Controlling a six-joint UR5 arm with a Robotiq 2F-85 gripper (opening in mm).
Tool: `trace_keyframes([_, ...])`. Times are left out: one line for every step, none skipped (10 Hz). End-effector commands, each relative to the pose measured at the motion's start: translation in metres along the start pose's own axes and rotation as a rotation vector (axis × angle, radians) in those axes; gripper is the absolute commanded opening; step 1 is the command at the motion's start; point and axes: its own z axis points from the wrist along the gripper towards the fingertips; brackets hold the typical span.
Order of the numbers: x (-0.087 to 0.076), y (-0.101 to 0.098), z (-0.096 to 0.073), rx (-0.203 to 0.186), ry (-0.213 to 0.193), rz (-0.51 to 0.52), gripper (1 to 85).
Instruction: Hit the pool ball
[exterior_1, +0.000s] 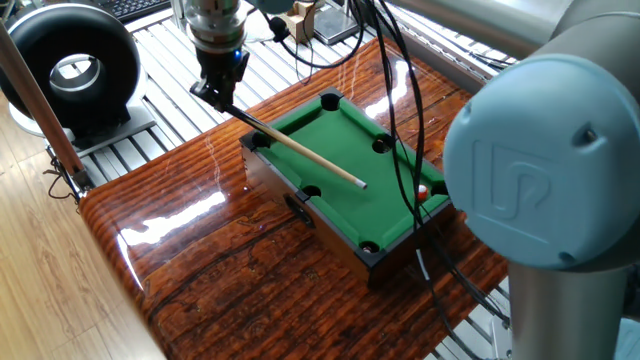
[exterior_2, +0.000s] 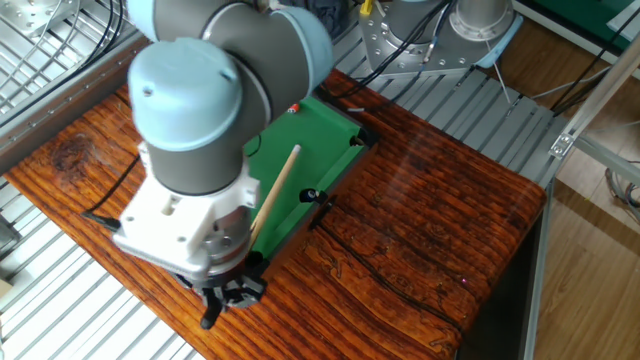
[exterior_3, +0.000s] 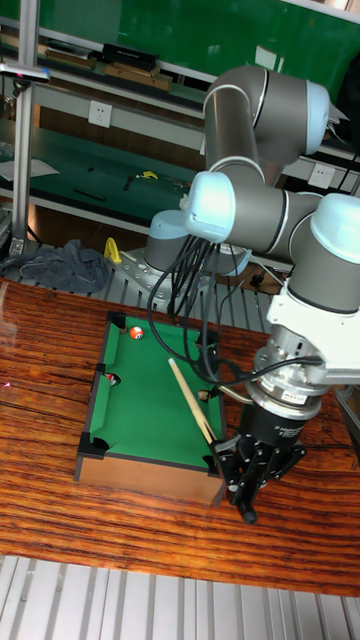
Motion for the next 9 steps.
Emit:
trace_keyframes([0.007,0.015,-0.006,-0.018,0.0,-0.016,1.3])
trace_keyframes([0.009,0.016,-0.009,-0.022,0.006,-0.025,1.3])
trace_keyframes([0.01,0.015,-0.011,-0.024,0.003,-0.036,1.3])
trace_keyframes([0.011,0.011,-0.012,-0.006,-0.002,-0.056,1.3])
trace_keyframes([0.012,0.009,-0.011,-0.003,-0.007,-0.07,1.3])
trace_keyframes([0.012,0.009,-0.011,-0.014,-0.013,-0.075,1.3])
trace_keyframes([0.014,0.009,-0.013,-0.017,-0.011,-0.076,1.3])
trace_keyframes([0.018,0.008,-0.017,-0.017,0.001,-0.074,1.3])
trace_keyframes([0.02,0.007,-0.02,-0.02,0.005,-0.08,1.3])
